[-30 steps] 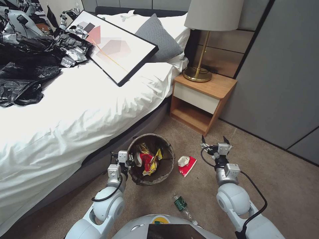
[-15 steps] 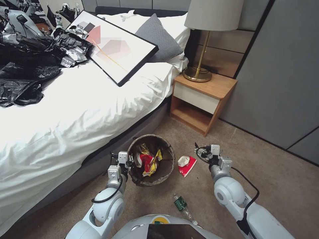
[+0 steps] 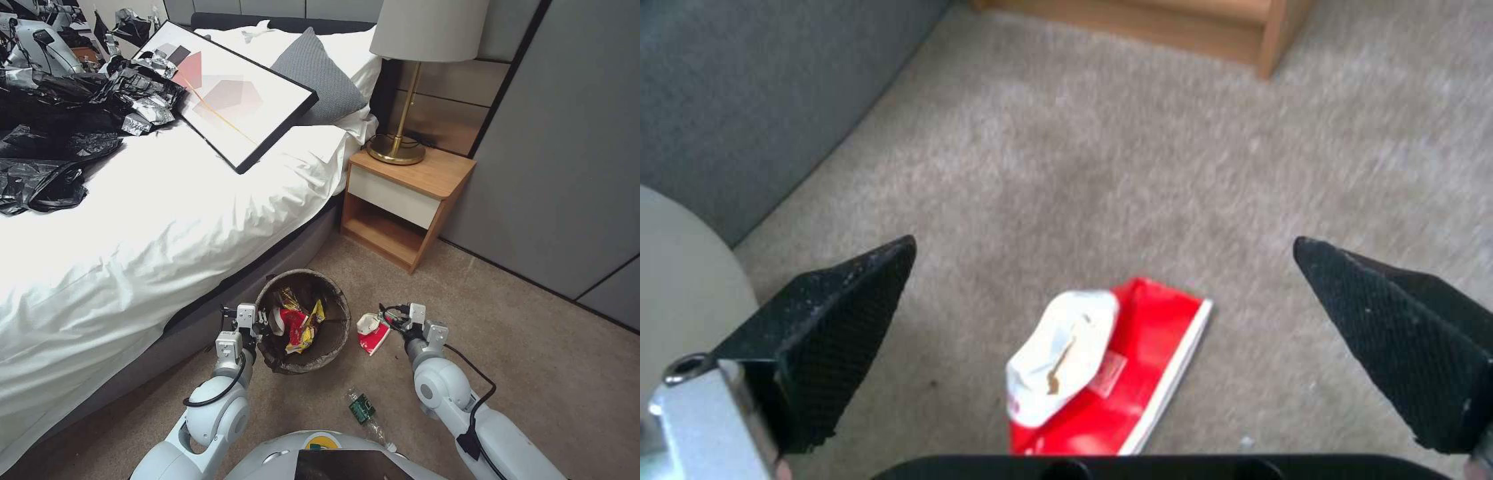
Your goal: Pick up the trash bin, then pick up the garbage from the floor and place it into the trash bin.
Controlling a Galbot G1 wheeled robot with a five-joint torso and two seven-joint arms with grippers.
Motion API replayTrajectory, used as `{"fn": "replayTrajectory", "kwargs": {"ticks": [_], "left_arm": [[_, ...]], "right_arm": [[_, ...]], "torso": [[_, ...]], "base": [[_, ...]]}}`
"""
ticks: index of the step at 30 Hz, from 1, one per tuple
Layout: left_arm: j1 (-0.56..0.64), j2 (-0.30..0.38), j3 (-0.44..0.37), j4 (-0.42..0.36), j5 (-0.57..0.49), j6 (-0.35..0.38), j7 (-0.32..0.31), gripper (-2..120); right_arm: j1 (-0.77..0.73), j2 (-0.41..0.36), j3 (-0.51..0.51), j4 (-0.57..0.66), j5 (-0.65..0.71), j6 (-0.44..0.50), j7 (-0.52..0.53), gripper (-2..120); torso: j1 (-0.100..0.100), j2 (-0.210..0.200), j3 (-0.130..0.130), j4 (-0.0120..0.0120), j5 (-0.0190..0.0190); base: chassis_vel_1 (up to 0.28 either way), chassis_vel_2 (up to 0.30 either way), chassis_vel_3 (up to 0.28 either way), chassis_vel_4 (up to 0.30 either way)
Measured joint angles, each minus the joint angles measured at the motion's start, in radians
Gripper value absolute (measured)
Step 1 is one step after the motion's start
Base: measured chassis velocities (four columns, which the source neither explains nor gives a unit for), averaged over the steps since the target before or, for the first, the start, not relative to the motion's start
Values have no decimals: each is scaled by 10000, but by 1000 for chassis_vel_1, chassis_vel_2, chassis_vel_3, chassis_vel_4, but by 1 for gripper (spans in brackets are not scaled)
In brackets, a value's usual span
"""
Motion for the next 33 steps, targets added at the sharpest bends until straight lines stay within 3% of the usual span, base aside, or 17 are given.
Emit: {"fn": "replayTrajectory", "kwargs": {"ticks": [10, 33], "left_arm": [[21, -5, -49, -38, -13, -9, -1, 0], [27, -3, -58, -85, -18, -20, -4, 0]], "right_arm": [[764, 342, -335, -715, 1282, -327, 54, 100], [2281, 1867, -994, -3404, 1368, -302, 531, 99]], "torso": [[0, 0, 0, 0, -1], [0, 0, 0, 0, 0]], "base": [[0, 0, 0, 0], [0, 0, 0, 0]]}}
